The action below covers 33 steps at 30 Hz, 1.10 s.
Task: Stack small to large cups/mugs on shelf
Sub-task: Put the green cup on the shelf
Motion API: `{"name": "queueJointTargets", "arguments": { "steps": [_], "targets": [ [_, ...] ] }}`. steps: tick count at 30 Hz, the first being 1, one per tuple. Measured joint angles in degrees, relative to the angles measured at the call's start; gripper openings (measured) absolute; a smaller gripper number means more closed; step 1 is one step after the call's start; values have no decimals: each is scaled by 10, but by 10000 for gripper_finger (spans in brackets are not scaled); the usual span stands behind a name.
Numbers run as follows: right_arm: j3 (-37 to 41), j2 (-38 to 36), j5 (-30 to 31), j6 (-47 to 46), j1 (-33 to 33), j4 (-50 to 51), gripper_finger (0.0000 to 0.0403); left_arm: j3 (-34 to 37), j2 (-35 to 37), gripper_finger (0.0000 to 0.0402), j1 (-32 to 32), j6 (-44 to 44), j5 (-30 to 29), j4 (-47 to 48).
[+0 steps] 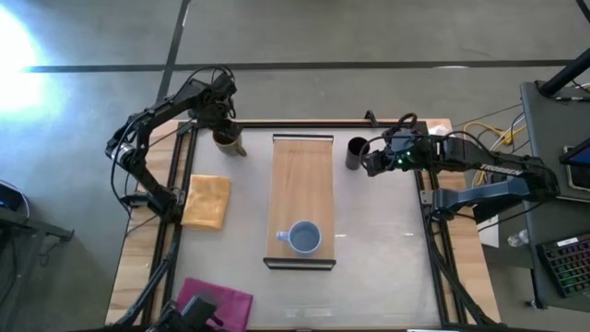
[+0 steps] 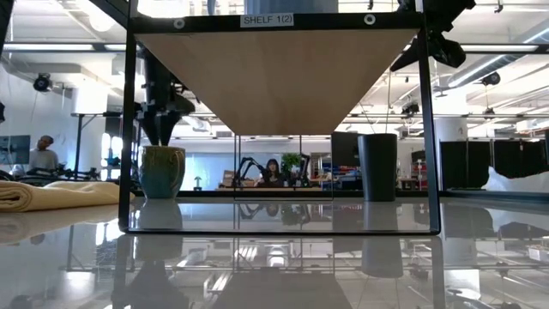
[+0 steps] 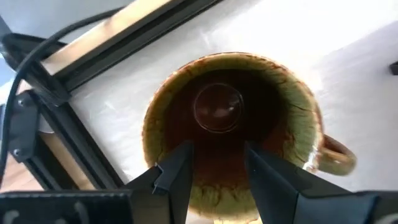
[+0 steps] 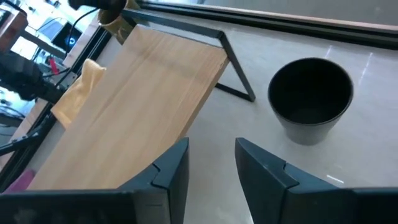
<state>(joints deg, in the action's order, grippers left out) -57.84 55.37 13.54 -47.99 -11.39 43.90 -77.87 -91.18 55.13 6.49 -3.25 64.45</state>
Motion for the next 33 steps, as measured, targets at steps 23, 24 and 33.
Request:
{"name": "queueJointTargets", "arguments": {
  "steps": [23, 24, 33],
  "targets": [
    [0, 0, -5, -10, -10, -1, 123, 12, 11, 130, 24, 21, -63, 5],
    [0, 0, -5, -11, -10, -1, 123, 14, 11, 130, 26, 20, -64, 5],
    [0, 0, -5, -11, -10, -1, 123, 64, 11, 130, 34, 0, -58, -44]
  ]
}}
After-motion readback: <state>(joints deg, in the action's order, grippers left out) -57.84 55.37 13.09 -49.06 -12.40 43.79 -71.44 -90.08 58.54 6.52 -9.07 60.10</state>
